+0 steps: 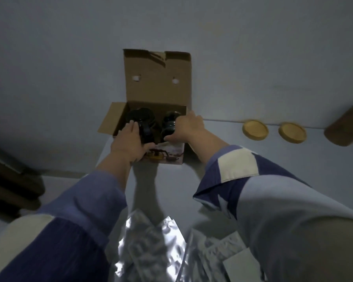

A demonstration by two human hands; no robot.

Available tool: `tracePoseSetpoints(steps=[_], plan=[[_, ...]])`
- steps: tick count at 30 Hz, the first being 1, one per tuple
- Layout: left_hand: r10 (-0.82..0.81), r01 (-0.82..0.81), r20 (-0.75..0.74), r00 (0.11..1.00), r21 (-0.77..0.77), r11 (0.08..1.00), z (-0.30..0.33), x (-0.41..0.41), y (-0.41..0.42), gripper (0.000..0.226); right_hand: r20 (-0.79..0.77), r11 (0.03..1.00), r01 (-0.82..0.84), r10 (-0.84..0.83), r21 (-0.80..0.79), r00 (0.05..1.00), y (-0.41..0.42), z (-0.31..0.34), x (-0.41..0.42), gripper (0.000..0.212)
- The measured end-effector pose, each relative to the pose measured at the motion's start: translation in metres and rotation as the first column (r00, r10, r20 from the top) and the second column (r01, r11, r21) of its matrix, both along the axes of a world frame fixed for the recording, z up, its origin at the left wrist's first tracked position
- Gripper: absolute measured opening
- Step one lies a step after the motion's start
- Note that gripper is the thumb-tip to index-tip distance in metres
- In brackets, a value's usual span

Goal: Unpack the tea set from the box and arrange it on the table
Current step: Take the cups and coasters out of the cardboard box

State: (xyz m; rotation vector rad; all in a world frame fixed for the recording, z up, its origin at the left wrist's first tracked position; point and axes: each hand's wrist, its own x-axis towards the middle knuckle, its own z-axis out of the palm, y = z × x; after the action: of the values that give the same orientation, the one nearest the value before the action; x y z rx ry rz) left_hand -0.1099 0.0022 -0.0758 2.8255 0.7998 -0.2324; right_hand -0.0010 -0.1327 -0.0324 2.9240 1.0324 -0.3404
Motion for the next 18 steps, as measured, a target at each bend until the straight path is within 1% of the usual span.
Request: tracePoseSetpoints(steps=[4, 5, 6, 9, 12, 13, 16, 18], plan=[[0.007, -0.007, -0.001, 1.0, 0.077, 0.997, -0.004, 0.001, -0.009, 0.101, -0.046, 0.973, 0.061, -0.073, -0.222, 0.996, 0.02, 0.001, 0.004, 0.083], [0.015, -0.015, 0.003, 1.0, 0.082, 0.996, -0.004, 0.001, -0.01, 0.101, -0.052, 0.964, 0.067, -0.083, -0.257, 0.995, 0.024, 0.001, 0.004, 0.087], [0.021, -0.021, 0.007, 1.0, 0.084, 0.996, -0.004, 0.001, -0.011, 0.1, -0.054, 0.961, 0.074, -0.092, -0.265, 0.994, 0.027, -0.001, 0.005, 0.087], [0.024, -0.025, 0.008, 1.0, 0.108, 0.994, -0.005, 0.002, -0.012, 0.099, -0.041, 0.97, 0.109, -0.121, -0.217, 0.992, 0.031, -0.009, 0.007, 0.074], [0.02, -0.021, 0.01, 1.0, 0.101, 0.995, -0.005, 0.002, -0.011, 0.099, -0.034, 0.979, 0.13, -0.137, -0.16, 0.99, 0.028, -0.014, 0.006, 0.071], [0.02, -0.021, 0.009, 1.0, 0.097, 0.995, -0.005, 0.002, -0.01, 0.1, -0.026, 0.983, 0.129, -0.134, -0.131, 0.991, 0.026, -0.013, 0.005, 0.07], [0.018, -0.017, -0.012, 1.0, 0.096, 0.995, -0.001, 0.002, -0.012, 0.098, 0.01, 0.992, 0.124, -0.124, -0.023, 0.992, 0.019, -0.003, 0.002, 0.056], [0.02, -0.019, -0.016, 1.0, 0.078, 0.997, 0.001, 0.001, -0.013, 0.098, -0.034, 0.987, 0.148, -0.146, 0.063, 0.989, 0.012, 0.007, 0.001, 0.051]])
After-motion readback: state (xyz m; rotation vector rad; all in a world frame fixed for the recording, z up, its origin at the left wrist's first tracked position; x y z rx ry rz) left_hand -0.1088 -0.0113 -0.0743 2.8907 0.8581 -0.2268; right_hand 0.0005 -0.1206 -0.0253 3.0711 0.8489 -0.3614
